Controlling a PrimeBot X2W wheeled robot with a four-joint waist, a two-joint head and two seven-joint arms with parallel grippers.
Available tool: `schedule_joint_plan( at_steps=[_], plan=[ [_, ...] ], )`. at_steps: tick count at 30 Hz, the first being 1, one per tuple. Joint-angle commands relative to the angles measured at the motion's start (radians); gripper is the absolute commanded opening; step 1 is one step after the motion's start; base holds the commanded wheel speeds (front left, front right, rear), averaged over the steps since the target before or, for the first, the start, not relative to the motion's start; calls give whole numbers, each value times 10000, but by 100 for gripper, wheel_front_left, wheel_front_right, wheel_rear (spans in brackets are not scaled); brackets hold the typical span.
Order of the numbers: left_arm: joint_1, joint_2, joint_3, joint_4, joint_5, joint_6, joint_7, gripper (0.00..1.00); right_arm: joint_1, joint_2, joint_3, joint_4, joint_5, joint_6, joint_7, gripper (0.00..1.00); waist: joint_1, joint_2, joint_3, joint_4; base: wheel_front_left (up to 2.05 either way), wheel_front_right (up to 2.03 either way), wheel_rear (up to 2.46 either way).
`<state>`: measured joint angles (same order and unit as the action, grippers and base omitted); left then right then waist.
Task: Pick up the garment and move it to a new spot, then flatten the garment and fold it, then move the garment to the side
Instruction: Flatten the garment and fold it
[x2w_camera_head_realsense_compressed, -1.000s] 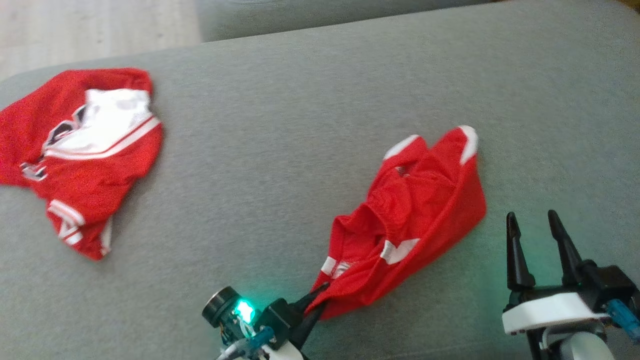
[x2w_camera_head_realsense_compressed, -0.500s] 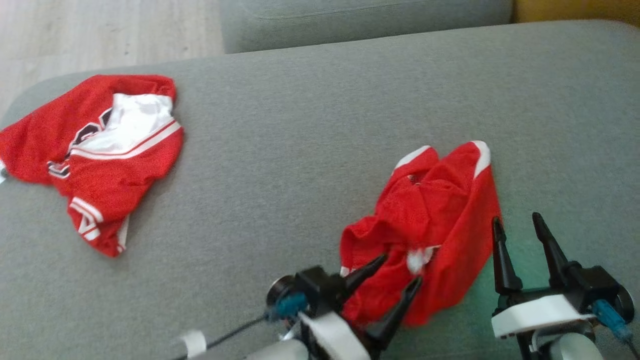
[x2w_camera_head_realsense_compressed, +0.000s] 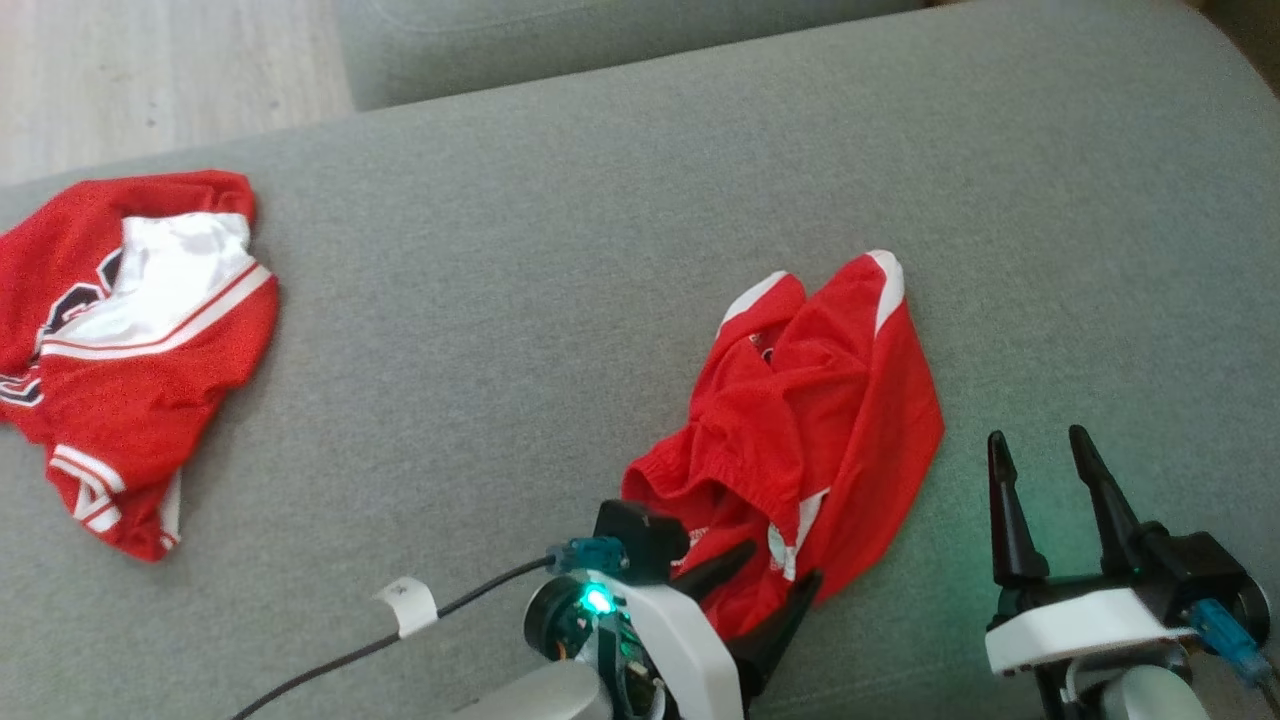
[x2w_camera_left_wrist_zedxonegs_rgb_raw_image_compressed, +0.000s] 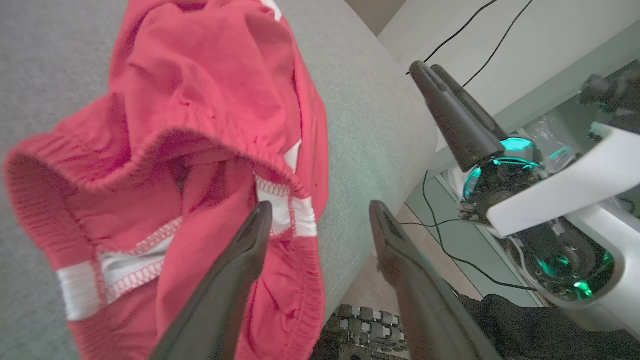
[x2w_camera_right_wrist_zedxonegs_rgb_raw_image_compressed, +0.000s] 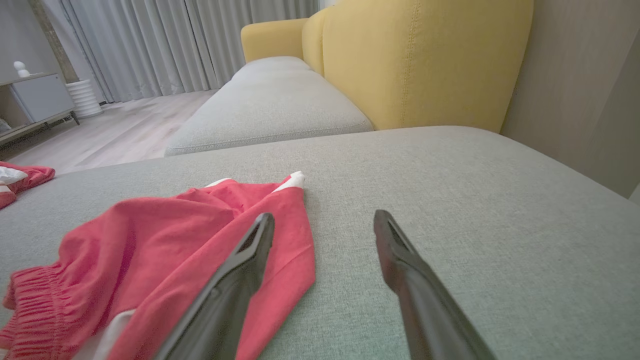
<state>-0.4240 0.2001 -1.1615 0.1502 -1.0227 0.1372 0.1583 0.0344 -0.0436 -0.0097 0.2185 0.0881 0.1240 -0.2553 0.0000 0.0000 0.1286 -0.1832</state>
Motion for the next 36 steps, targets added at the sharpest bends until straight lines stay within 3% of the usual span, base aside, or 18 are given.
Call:
schedule_joint_plan(
  at_steps=[1, 7, 8, 9, 10, 11, 16, 19, 25, 29, 36],
  plan=[
    [-399, -25, 277, -207, -84, 54, 52, 100, -264, -66, 298, -286, 76, 67, -65, 100, 0, 0, 165, -139, 0, 0, 0],
    [-549, -259, 235, 203, -110, -76, 68, 100, -451, -66, 332, -297, 220, 67, -65, 100, 0, 0, 492, -332, 0, 0, 0],
    [-588, -281, 216, 294, -84, -103, 65, 80, -472, -66, 330, -304, 231, 67, -65, 100, 0, 0, 540, -348, 0, 0, 0],
    [-621, -304, 204, 394, -67, -133, 54, 49, -492, -66, 328, -309, 239, 67, -65, 100, 0, 0, 580, -358, 0, 0, 0],
    [-659, -324, 198, 497, -42, -168, 27, 28, -514, -66, 325, -313, 245, 67, -65, 100, 0, 0, 624, -365, 0, 0, 0],
    [-691, -348, 223, 601, -13, -183, -48, 0, -536, -66, 320, -317, 250, 67, -65, 100, 0, 0, 661, -367, 0, 0, 0],
    [-875, -357, 323, 882, 245, -415, -599, 0, -596, -66, 152, -323, 248, 67, -65, 100, 0, 0, 741, -189, 0, 0, 0],
    [-955, 20, 476, 681, 544, -313, -994, 0, -545, -66, -8, -316, 222, 67, -65, 100, 0, 0, 638, 90, 0, 0, 0],
    [-850, 1555, 1476, -349, 950, 785, -1760, 0, -265, -66, -344, -279, 211, 67, -65, 100, 0, 0, 257, 959, 0, 0, 0],
    [-733, 2755, 1934, -1204, 1111, 1367, -1709, 0, -137, -66, -263, -256, 171, 67, -65, 100, 0, 0, 61, 1524, 0, 0, 0],
    [-1182, 4191, 2256, -1561, 1725, 1798, -1425, 0, -327, -249, 1051, 242, 1574, 67, -65, 100, 0, 0, 202, 2147, 0, 0, 0]
  ],
)
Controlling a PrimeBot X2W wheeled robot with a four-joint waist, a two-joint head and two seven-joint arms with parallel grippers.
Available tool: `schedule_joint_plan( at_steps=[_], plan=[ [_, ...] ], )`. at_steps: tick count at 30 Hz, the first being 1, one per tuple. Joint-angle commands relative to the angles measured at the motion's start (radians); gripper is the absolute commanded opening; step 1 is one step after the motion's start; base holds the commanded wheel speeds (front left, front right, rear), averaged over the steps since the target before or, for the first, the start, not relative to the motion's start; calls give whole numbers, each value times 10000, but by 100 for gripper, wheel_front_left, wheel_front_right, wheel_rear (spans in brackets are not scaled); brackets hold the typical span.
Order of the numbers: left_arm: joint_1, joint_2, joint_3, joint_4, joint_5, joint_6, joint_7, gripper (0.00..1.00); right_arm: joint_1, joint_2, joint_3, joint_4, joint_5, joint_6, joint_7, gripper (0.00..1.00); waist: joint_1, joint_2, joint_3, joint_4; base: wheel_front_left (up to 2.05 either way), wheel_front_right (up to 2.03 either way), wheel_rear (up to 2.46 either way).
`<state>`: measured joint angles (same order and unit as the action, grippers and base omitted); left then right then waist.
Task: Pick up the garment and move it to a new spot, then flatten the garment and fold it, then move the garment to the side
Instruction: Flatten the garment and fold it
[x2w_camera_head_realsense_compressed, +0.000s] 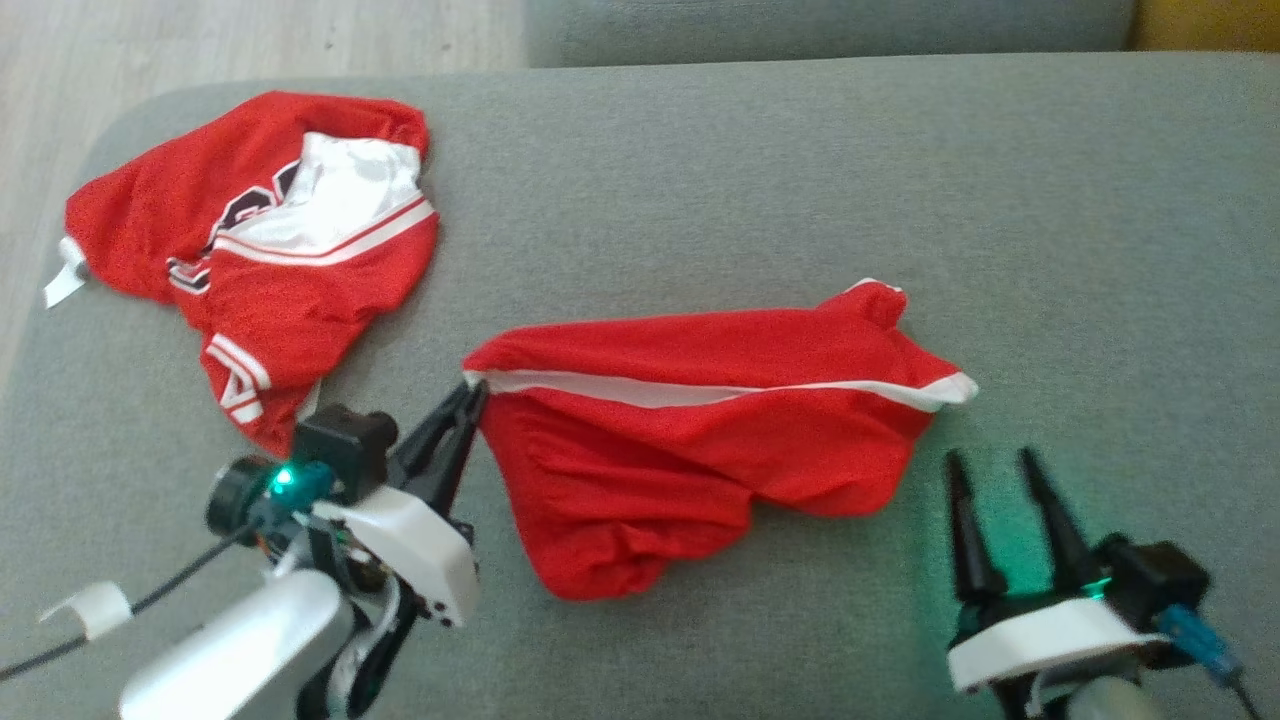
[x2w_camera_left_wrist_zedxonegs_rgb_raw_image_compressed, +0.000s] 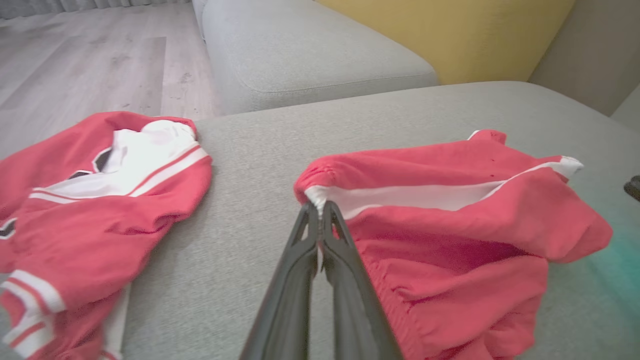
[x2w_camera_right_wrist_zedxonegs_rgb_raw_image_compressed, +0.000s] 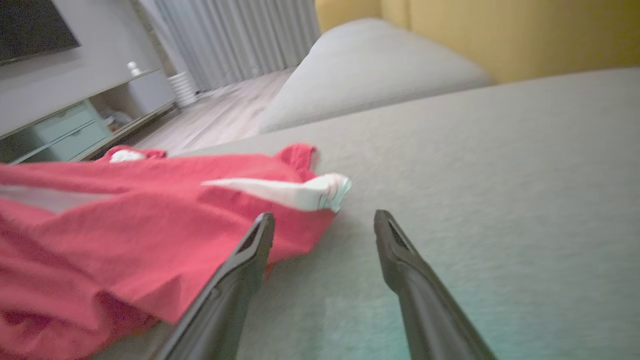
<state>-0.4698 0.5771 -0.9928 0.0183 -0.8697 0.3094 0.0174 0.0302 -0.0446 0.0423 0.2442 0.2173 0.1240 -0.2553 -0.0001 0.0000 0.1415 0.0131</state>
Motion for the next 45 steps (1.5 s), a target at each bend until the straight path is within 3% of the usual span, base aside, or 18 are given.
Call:
schedule_joint_plan(
  at_steps=[1, 6, 12, 17, 20, 21, 23, 29, 34, 39, 45],
  plan=[
    [-822, 501, 584, -202, 248, 54, 15, 0, -381, -445, 836, 190, 534, 67, -65, 100, 1, 0, 121, 239, 0, 0, 0],
    [-1188, 647, 614, -3, 352, -103, 133, 0, -1142, -1640, 2017, 990, 1430, 67, -65, 100, 1, 0, 399, 405, 0, 0, 0],
    [-1414, 541, 625, 176, 311, -256, 159, 0, -2104, -2585, 3653, 1536, 3313, 67, -65, 100, 1, 0, 677, 543, 0, 0, 0],
    [-1542, 449, 561, 309, 342, -347, 190, 0, -2557, -3207, 4540, 1490, 4186, 67, -65, 98, 1, 0, 754, 631, 0, 0, 0],
    [-1624, 399, 510, 396, 382, -389, 212, 0, -2752, -3448, 4826, 1470, 4378, 67, -65, 54, 1, 0, 772, 679, 0, 0, 0],
    [-1638, 383, 502, 419, 388, -395, 206, 0, -2790, -3475, 4847, 1456, 4416, 67, -65, 48, 1, 0, 768, 686, 0, 0, 0],
    [-1647, 371, 485, 462, 389, -422, 193, 0, -2817, -3501, 4797, 1378, 4414, 67, -65, 0, 1, 0, 738, 684, 0, 0, 0],
    [-1581, 408, 524, 609, 296, -531, 51, 0, -2702, -3520, 4760, 1059, 4237, 67, -65, 0, 1, 0, 399, 569, 0, 0, 0],
    [-1834, 455, 664, 438, 368, -840, -342, 0, -2881, -3482, 3853, 440, 3905, 67, -65, 0, 1, 0, 121, 358, 0, 0, 0],
    [-3402, 438, 745, 225, 1000, -1573, -382, 0, -4007, -3732, 2577, -111, 3356, 67, -65, 0, 1, 0, 438, 129, 0, 0, 0],
    [-7428, -913, 1011, 1860, 1850, -2999, -306, 0, -8015, -5179, 2058, 481, 2866, 67, -65, 0, 1, 0, 1753, -232, 0, 0, 0]
  ],
)
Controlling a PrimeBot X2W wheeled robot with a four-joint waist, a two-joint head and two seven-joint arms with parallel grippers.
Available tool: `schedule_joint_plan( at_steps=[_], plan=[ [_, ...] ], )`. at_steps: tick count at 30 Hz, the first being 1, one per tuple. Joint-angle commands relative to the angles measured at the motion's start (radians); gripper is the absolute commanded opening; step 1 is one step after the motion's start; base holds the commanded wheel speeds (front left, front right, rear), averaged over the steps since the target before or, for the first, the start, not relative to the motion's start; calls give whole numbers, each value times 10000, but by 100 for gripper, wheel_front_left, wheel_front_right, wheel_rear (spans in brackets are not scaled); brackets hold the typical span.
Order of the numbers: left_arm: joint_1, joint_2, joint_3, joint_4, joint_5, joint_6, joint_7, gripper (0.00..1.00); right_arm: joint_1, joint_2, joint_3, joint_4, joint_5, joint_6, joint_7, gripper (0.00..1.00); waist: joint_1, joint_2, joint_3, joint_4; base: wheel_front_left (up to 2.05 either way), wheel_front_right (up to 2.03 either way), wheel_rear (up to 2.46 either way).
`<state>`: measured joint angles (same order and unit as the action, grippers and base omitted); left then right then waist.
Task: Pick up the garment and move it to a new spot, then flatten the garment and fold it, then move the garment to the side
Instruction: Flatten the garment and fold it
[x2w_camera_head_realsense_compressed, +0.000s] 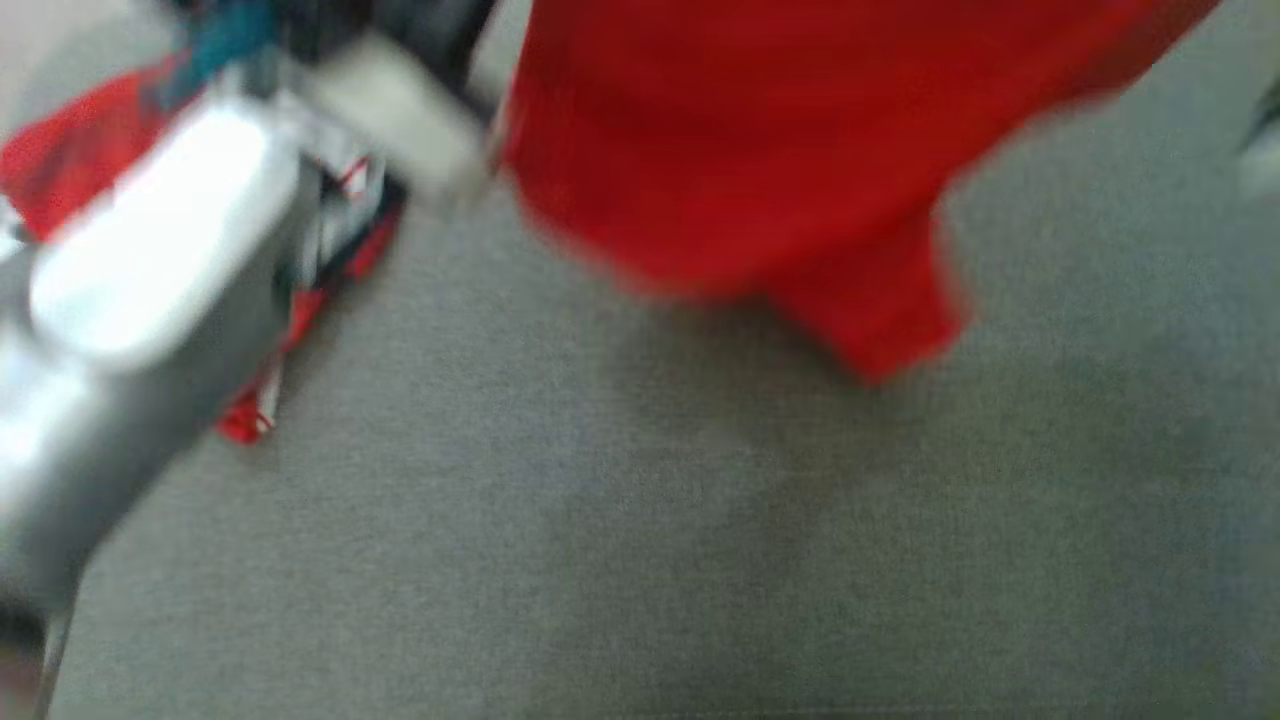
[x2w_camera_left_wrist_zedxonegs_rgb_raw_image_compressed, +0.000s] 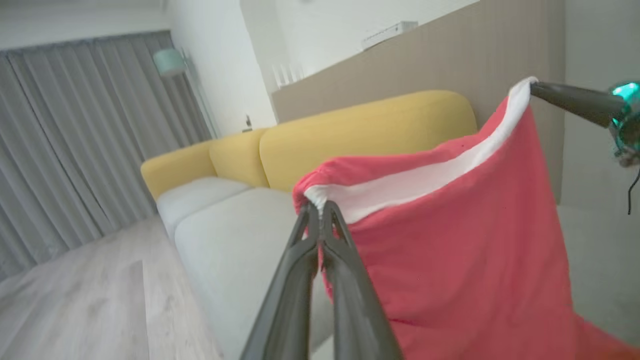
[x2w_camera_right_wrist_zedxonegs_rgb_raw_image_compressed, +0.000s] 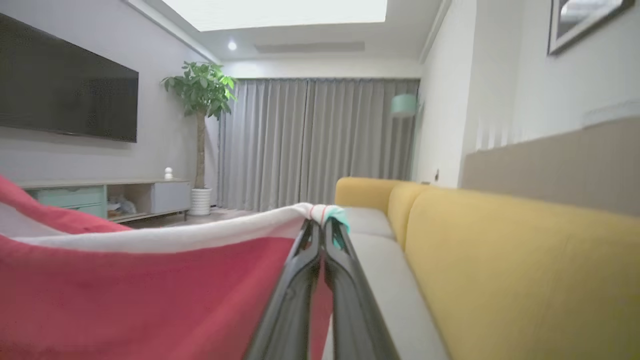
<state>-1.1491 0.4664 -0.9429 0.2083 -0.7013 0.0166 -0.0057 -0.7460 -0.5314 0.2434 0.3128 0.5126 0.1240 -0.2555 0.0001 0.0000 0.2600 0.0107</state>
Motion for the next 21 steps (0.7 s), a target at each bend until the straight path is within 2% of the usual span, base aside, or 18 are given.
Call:
schedule_joint_plan(
  at_steps=[1, 5, 8, 10, 15, 21],
  plan=[
    [-1211, -134, 581, 447, 296, -192, -260, 0, -900, -477, 18, -78, -122, 67, -63, 0, -1, 0, 756, -280, 0, 0, 0],
    [-3189, -1330, 1003, 2157, 713, -431, -1499, 0, -3075, -912, -286, 87, -349, 67, -63, 0, -1, 0, 1459, -605, 0, 0, 0],
    [-3888, -1841, 1081, 3012, 967, -620, -2173, 0, -3869, -1199, -246, -106, -562, 67, -63, 0, -1, 0, 1757, -779, 0, 0, 0],
    [-3934, -1915, 1066, 3200, 1044, -711, -2304, 0, -3930, -1309, -173, -217, -647, 67, -63, 0, -1, 0, 1810, -814, 0, 0, 0],
    [-2869, -1867, 735, 3683, 1540, -992, -2544, 0, -2668, -1561, 44, -680, -538, 67, -63, 0, -1, 0, 1934, -894, 0, 0, 0],
    [323, -1603, 307, 2763, 2505, -1012, -2557, 0, 962, -1009, -399, -1076, -371, 67, -63, 0, -1, 0, 1769, -895, 0, 0, 0]
  ],
)
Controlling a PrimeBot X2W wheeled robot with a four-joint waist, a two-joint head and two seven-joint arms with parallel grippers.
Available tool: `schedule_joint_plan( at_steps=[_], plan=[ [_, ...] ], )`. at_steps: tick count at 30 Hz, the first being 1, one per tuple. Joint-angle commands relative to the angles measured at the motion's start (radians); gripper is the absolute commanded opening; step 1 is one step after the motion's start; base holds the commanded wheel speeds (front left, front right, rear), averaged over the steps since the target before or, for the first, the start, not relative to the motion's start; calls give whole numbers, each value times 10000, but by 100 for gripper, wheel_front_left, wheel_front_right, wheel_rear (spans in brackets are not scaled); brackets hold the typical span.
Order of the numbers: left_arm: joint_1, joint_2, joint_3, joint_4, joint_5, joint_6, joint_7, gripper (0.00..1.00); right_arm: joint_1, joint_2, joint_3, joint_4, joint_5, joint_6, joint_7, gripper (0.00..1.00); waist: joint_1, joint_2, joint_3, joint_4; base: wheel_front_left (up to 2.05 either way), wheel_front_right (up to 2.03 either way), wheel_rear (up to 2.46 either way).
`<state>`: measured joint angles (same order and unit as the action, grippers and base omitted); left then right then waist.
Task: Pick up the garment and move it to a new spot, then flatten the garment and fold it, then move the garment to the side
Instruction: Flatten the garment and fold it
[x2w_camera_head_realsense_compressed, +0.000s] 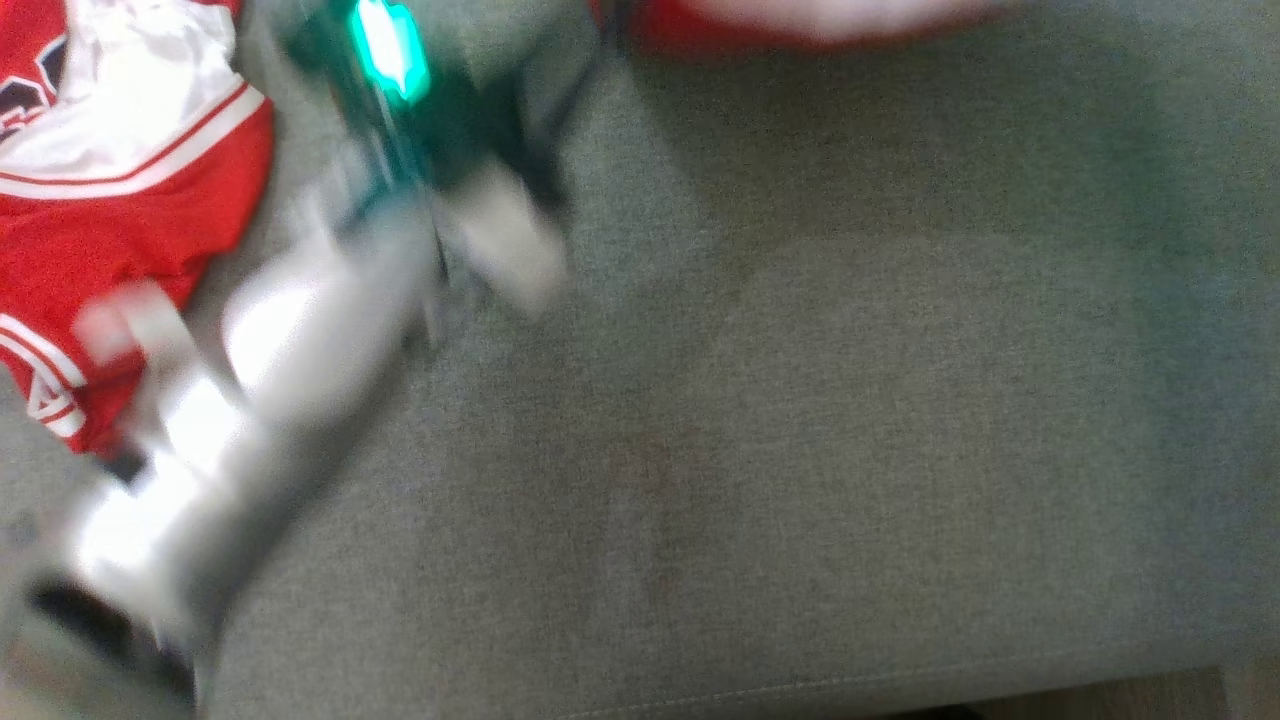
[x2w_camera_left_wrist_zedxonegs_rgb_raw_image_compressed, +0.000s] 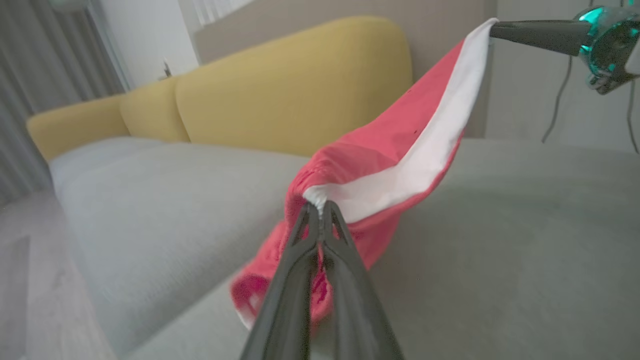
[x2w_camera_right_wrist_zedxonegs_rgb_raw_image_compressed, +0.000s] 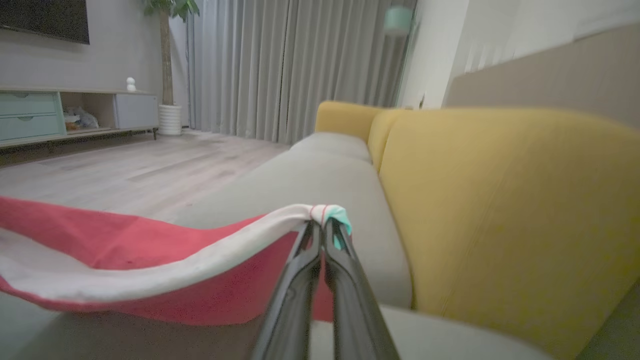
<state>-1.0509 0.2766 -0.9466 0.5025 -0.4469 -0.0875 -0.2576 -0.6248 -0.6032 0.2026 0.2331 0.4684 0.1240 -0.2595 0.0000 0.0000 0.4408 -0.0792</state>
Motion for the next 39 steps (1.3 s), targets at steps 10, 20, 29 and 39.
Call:
schedule_joint_plan(
  at_steps=[10, 20, 29, 39],
  plan=[
    [5794, 878, 193, -1856, -102, 1097, -40, 0, 5894, 501, -713, -2012, 319, 67, -23, 0, 0, 0, -1483, -205, 0, 0, 0],
    [7449, 1758, 731, -4797, -567, 2067, 302, 0, 8145, -115, -3087, -5095, -259, 67, 1592, 0, 0, 0, -2142, 283, 0, 0, 0],
    [5073, -155, 1355, -3594, -1627, 1804, 1258, 0, 4266, -536, -1275, -2692, -306, 67, 3292, 0, 0, 0, -1304, 1158, 0, 0, 0],
    [3049, -1230, 1747, -1256, -2013, 1210, 1193, 0, -269, -1009, 1404, 1140, -268, 67, 3017, 0, 0, 0, -148, 1699, 0, 0, 0]
  ],
)
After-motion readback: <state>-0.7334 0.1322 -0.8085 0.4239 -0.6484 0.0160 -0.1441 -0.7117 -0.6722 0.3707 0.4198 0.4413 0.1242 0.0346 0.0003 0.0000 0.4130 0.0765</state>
